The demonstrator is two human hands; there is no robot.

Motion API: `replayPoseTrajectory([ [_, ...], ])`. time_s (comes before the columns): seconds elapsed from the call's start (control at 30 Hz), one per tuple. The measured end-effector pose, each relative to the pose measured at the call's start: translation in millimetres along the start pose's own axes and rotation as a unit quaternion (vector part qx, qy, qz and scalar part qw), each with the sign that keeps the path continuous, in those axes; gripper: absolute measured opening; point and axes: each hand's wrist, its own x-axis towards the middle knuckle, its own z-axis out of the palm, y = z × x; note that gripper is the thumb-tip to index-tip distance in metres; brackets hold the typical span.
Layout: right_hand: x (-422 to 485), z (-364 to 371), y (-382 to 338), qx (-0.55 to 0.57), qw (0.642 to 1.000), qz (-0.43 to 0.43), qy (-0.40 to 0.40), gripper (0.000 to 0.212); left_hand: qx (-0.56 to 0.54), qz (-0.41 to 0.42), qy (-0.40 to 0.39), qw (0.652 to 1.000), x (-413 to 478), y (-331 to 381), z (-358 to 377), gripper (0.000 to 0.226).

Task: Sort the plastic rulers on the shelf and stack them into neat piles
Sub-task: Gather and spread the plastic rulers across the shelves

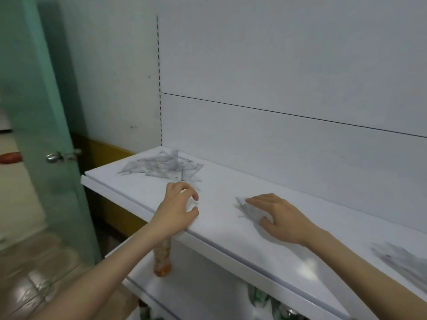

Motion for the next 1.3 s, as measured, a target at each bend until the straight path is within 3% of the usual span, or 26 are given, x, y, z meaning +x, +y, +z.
replayPoseTrajectory([
  [0.3,194.0,60.7,-80.4,0.018,0.999,-0.018,-0.045,0.045,0.056,-0.099,0.013,0.993,52.0,-175.6,-69.4,0.015],
  [0.47,280.3,91.4,-102.0,0.05,0.994,0.093,-0.023,0.019,0.072,-0.128,-0.021,0.989,92.8,-257.6,-85.6,0.032],
  [0.6,328.2,102.9,-107.8,0.045,0.988,0.145,-0.017,0.029,0.099,-0.114,-0.068,0.986,121.3,-280.2,-86.1,0.059],
  [0.7,350.8,106.6,-115.3,-0.012,0.988,0.15,-0.029,0.038,0.114,-0.091,-0.099,0.984,134.9,-286.5,-82.1,0.068],
  [0.9,369.6,105.9,-124.7,0.029,0.975,0.218,-0.028,0.01,0.066,-0.07,-0.067,0.993,146.2,-292.9,-82.0,0.051],
  [0.97,371.1,103.1,-125.2,0.032,0.969,0.241,-0.035,0.039,0.047,-0.092,-0.054,0.993,147.2,-292.4,-80.8,0.043],
  [1.0,371.6,102.0,-125.8,0.021,0.968,0.248,-0.043,0.039,0.028,-0.102,-0.045,0.993,147.3,-291.8,-80.2,0.038],
  [1.1,369.5,99.9,-128.1,-0.014,0.965,0.256,-0.046,0.007,-0.021,-0.101,-0.027,0.994,148.1,-285.9,-80.5,0.019],
  [1.13,368.9,100.9,-127.2,-0.016,0.965,0.26,-0.044,0.016,-0.027,-0.099,-0.024,0.994,148.7,-284.7,-80.5,0.017],
  [1.3,356.1,99.2,-116.1,0.013,0.967,0.25,0.034,0.015,-0.066,-0.107,0.007,0.992,153.1,-280.7,-85.5,0.006],
])
